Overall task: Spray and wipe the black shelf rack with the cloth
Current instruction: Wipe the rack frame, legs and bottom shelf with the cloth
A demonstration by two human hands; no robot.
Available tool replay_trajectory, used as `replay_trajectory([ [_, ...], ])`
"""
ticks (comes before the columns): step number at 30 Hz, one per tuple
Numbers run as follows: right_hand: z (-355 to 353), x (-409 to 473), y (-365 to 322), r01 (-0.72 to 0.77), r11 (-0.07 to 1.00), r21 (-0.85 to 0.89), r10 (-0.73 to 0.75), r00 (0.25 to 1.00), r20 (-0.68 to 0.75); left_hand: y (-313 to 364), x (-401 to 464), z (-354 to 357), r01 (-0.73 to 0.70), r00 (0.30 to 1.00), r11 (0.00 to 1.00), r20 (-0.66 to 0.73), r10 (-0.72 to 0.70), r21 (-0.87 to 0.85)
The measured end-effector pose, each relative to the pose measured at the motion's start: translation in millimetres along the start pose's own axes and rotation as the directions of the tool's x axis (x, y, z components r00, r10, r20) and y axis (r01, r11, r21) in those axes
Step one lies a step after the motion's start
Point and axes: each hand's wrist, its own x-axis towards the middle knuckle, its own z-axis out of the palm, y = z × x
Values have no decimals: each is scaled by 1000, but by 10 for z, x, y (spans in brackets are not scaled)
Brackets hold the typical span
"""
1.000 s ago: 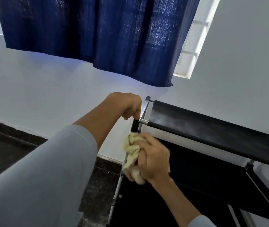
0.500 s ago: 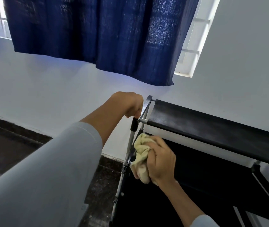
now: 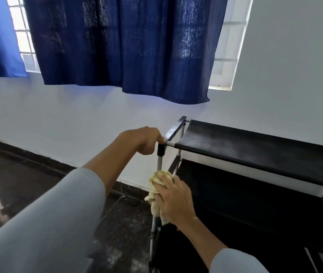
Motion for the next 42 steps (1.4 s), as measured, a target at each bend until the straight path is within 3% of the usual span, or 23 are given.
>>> replay_trajectory([
  [2, -96, -23, 55, -74, 991, 110, 63, 992, 107, -41, -88, 98, 9, 1000, 987, 5, -8, -157],
  [4, -253, -47, 69, -178, 941, 288, 180, 983, 20, -51, -177, 219, -3, 999, 914, -49, -18, -406],
  [6, -404, -64, 94, -339, 794, 506, 420, 906, -53, -1, -213, 359, -18, 981, 761, -158, -112, -648],
  [8, -513, -44, 141, -450, 530, 719, 618, 786, 36, 86, -191, 493, 3, 938, 601, -206, -278, -799],
  [11, -698, -18, 180, -493, 80, 866, 752, 601, 272, 221, -131, 685, 68, 901, 344, -90, -424, -936],
  [13, -776, -32, 200, -513, -195, 836, 730, 493, 473, 238, -90, 848, 95, 900, 193, 1, -437, -977],
  [15, -818, -69, 204, -515, -355, 780, 663, 450, 599, 194, -69, 1021, 85, 907, 115, 29, -420, -990],
  [16, -819, -86, 202, -529, -352, 772, 650, 456, 608, 155, -58, 1096, 76, 913, 97, 30, -408, -992],
  [18, -766, -97, 181, -561, -189, 806, 683, 515, 519, 48, -34, 1189, 66, 933, 98, 27, -358, -993],
  [19, -733, -98, 160, -552, -52, 832, 713, 563, 418, -16, -18, 1196, 73, 947, 114, 33, -320, -991],
  [21, -670, -73, 98, -483, 329, 811, 716, 687, 119, -156, 33, 1166, 89, 969, 178, 44, -245, -980],
  [23, -610, 1, 0, -332, 676, 658, 573, 799, -185, -275, 89, 1095, 93, 984, 226, 55, -171, -970],
  [24, -557, 59, -44, -258, 781, 569, 481, 829, -285, -311, 100, 1061, 86, 989, 228, 56, -138, -970],
  [27, -264, 267, -131, -149, 946, 289, 273, 846, -459, -378, 130, 1064, 81, 992, 216, 58, -111, -973],
  [30, 24, 341, -139, -60, 998, 33, 68, 817, -573, -415, 175, 1111, 67, 994, 226, 46, -96, -972],
  [34, 281, 56, -24, 55, 982, -180, -126, 903, -411, -450, 245, 1162, 0, 999, 191, -7, -34, -982],
  [38, 395, -221, 159, 241, 942, -232, -237, 970, 46, -437, 305, 1237, -57, 997, 203, -66, -35, -978],
  [40, 381, -317, 218, 258, 948, -184, -200, 939, 281, -429, 296, 1254, -35, 999, 186, -42, -34, -982],
  [42, 293, -369, 222, 177, 972, -156, -116, 935, 334, -425, 270, 1259, -20, 1000, 166, -23, -15, -986],
])
